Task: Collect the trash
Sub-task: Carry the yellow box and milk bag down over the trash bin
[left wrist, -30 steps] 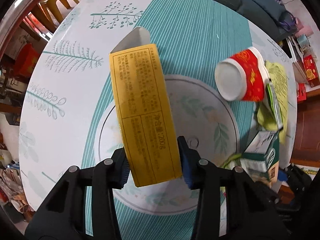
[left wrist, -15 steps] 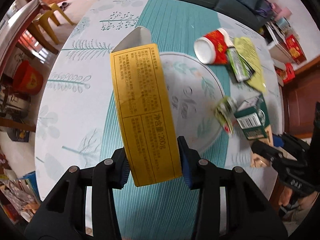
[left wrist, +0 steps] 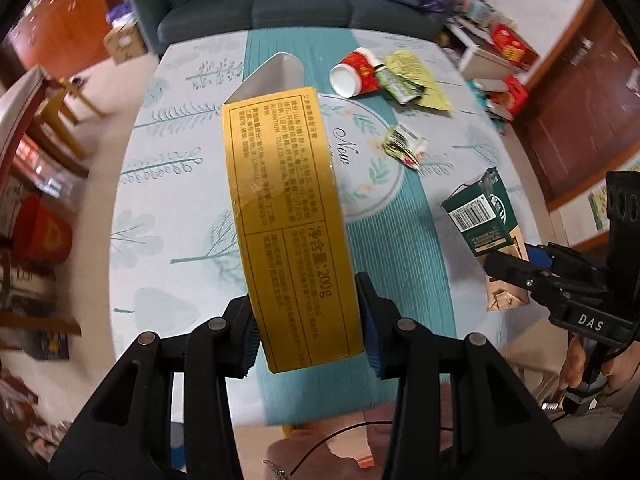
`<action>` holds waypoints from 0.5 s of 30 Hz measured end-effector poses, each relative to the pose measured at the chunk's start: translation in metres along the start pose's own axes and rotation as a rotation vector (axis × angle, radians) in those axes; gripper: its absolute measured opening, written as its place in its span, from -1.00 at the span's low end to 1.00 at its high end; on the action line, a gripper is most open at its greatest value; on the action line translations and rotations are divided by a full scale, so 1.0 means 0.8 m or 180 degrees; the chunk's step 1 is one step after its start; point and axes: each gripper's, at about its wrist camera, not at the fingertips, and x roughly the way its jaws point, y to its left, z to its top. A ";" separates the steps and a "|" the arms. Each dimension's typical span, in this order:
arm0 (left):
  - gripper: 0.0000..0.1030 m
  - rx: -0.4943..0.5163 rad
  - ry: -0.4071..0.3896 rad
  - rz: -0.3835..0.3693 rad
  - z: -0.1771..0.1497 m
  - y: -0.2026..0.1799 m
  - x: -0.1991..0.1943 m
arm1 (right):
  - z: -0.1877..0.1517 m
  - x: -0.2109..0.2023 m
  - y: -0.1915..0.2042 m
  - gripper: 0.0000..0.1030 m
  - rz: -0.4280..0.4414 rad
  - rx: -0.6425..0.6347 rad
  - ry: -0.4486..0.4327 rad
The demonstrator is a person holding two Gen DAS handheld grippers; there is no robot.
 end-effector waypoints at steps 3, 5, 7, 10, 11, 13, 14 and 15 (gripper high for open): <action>-0.26 0.0134 -0.0090 -0.0108 -0.032 0.011 -0.027 | -0.043 -0.018 0.030 -0.18 -0.0053 0.0172 -0.0162; -0.26 0.0214 -0.0122 -0.0170 -0.051 0.017 -0.040 | -0.075 -0.032 0.049 -0.18 -0.0098 0.0235 -0.0275; -0.26 0.0294 -0.0139 -0.0248 -0.075 0.022 -0.053 | -0.105 -0.045 0.067 -0.18 -0.0157 0.0314 -0.0383; -0.26 0.0421 -0.0044 -0.0386 -0.113 0.023 -0.068 | -0.154 -0.063 0.088 -0.18 -0.0195 0.0551 -0.0479; -0.26 0.0516 -0.0015 -0.0409 -0.128 0.020 -0.073 | -0.168 -0.067 0.094 -0.18 -0.0190 0.0606 -0.0506; -0.26 0.0654 0.0026 -0.0424 -0.152 0.015 -0.079 | -0.199 -0.075 0.108 -0.18 -0.0212 0.0686 -0.0545; -0.26 0.0688 0.0052 -0.0442 -0.162 0.014 -0.083 | -0.212 -0.078 0.113 -0.18 -0.0216 0.0731 -0.0544; -0.26 0.0698 0.0071 -0.0477 -0.172 0.014 -0.087 | -0.225 -0.080 0.117 -0.18 -0.0209 0.0779 -0.0536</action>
